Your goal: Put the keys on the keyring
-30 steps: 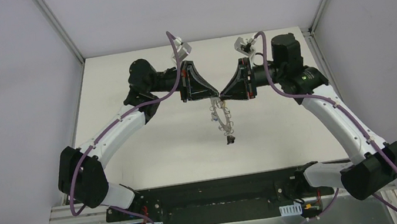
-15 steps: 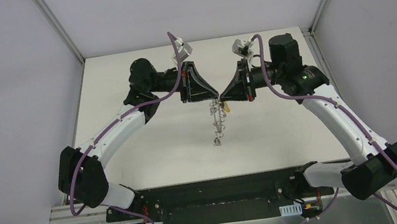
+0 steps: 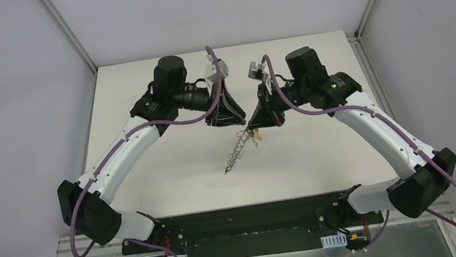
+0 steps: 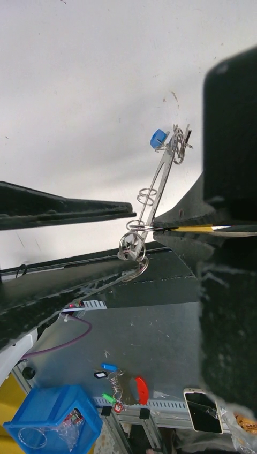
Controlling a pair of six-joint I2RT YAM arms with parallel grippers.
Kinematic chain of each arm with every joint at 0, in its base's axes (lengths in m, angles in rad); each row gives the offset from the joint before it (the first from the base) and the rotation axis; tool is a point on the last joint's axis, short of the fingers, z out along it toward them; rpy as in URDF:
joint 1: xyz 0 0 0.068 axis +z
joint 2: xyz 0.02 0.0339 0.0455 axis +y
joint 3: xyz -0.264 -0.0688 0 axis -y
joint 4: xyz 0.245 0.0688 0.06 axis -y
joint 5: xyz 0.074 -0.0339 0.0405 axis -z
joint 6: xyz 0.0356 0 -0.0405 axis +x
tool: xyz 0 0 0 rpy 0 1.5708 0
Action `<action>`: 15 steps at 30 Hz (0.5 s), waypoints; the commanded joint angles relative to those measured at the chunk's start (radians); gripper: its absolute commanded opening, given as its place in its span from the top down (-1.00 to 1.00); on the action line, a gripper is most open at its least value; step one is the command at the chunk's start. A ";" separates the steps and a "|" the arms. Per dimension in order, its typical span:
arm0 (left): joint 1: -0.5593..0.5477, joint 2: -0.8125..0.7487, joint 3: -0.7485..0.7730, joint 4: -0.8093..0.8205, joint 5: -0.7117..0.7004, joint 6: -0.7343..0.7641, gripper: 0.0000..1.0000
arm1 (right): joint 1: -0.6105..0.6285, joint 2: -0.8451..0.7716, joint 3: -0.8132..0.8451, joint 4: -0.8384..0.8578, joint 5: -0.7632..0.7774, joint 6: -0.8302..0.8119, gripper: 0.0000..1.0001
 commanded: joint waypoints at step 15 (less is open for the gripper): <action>-0.062 0.014 0.096 -0.275 -0.046 0.303 0.41 | 0.012 -0.001 0.030 0.007 -0.015 -0.024 1.00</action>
